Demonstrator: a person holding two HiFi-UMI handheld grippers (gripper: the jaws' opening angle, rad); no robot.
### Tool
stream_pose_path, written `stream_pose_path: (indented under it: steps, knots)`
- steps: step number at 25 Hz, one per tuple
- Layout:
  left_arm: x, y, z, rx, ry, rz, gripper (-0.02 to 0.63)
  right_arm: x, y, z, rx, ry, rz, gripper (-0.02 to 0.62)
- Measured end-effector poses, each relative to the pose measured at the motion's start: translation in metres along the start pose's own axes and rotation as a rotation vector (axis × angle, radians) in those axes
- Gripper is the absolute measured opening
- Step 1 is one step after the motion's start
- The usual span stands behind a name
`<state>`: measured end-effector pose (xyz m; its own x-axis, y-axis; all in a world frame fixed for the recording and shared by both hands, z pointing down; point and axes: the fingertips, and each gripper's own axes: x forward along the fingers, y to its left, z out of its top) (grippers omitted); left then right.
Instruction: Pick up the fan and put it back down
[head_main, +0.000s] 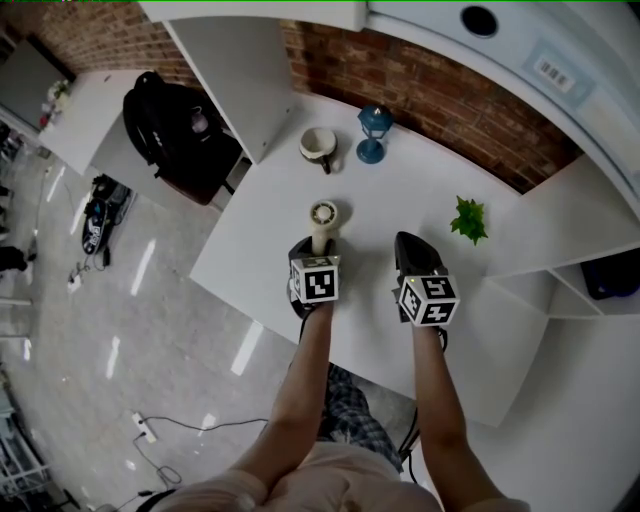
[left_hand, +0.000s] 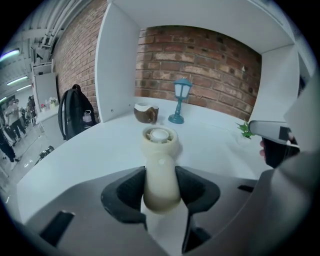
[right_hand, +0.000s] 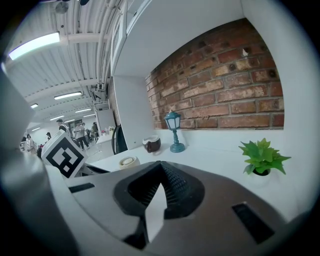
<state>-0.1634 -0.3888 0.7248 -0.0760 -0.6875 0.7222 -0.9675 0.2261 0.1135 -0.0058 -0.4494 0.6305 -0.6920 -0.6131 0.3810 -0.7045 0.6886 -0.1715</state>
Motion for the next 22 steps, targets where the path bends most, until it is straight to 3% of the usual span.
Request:
stream_pose_path:
  steps: [8,18,22]
  knots:
    - [-0.051,-0.005,0.052,0.054,-0.215,-0.072,0.206,-0.037,-0.001,0.026,0.025,-0.087,-0.058,0.015]
    - [-0.169,-0.018,0.137,0.1,-0.585,-0.174,0.206,-0.131,0.013,0.105,-0.005,-0.366,-0.148,0.015]
    - [-0.202,-0.022,0.152,0.117,-0.647,-0.188,0.206,-0.161,0.02,0.127,-0.012,-0.445,-0.172,0.015]
